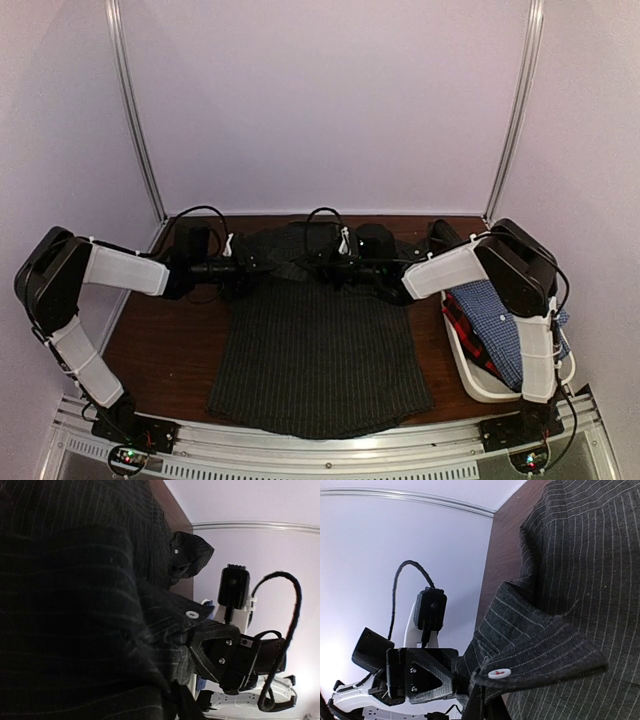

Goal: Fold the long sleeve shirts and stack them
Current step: Pass from the left arm to the right, then pick up the shirt from the corner of the board.

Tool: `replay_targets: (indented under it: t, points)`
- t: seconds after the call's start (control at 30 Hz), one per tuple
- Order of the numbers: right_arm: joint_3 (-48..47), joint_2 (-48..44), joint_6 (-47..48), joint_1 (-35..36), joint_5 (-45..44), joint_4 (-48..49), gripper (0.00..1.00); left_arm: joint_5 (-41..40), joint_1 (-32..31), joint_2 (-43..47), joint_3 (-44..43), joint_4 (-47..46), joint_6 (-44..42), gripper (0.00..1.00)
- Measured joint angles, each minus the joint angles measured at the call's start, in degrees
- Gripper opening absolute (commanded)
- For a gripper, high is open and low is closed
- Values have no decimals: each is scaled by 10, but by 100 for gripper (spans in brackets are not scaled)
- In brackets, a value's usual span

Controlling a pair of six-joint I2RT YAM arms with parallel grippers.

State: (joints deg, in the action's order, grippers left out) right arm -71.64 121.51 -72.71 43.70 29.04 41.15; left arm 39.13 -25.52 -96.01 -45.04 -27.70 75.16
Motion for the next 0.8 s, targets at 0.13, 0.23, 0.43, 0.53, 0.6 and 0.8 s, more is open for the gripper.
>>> replay_targets:
  t: [0.13,0.23,0.43,0.53,0.6,0.8]
  points:
    - [-31,-14,90,-4,-26,-108,0,-10,-1,10,-27,86,-60,46]
    - [-70,-24,162,-11,-49,-190,0,-24,-4,30,-37,153,-105,49]
    - [-170,-42,317,-45,-112,-360,0,-83,-38,83,-33,284,-173,47]
    - [-192,-58,371,-64,-142,-416,0,-130,-63,118,-10,344,-188,45]
    - [-192,-73,402,-77,-160,-447,0,-162,-77,138,4,381,-194,44]
    - [-192,-107,469,-105,-200,-513,0,-269,-122,205,53,502,-193,42]
